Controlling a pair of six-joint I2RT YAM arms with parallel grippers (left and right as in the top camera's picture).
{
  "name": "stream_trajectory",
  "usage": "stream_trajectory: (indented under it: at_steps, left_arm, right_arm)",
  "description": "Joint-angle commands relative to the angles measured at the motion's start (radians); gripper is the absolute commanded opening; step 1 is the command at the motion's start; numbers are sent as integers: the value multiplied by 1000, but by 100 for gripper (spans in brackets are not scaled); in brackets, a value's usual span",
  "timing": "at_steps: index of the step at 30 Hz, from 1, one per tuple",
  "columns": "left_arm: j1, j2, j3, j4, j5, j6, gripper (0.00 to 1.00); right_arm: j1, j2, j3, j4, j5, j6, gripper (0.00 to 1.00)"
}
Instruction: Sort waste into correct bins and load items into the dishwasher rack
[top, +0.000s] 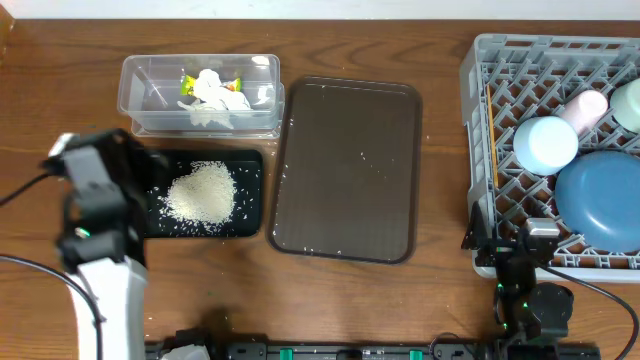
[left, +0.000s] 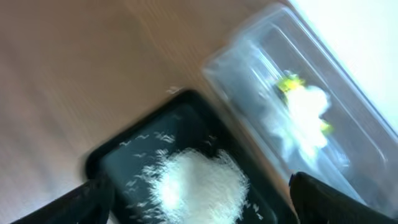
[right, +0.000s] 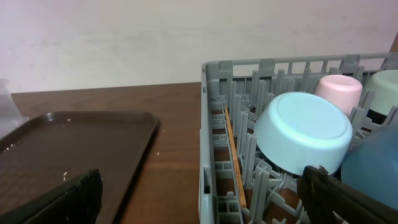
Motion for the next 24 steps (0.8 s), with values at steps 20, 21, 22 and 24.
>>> stream_trajectory:
  at_steps: [20, 21, 22, 24]
  left_arm:
    - [-143, -763, -882, 685, 163, 241, 92]
    - [-149, -782, -894, 684, 163, 245, 92]
    - [-158, -800, -902, 670, 163, 249, 92]
    - [-180, -845, -901, 586, 159, 282, 92]
  right_arm:
    - [-10, -8, -1, -5, 5, -16, 99]
    - [-10, -8, -1, -5, 5, -16, 99]
    - [-10, -8, -1, -5, 5, -16, 99]
    - [-10, -8, -1, -5, 5, -16, 99]
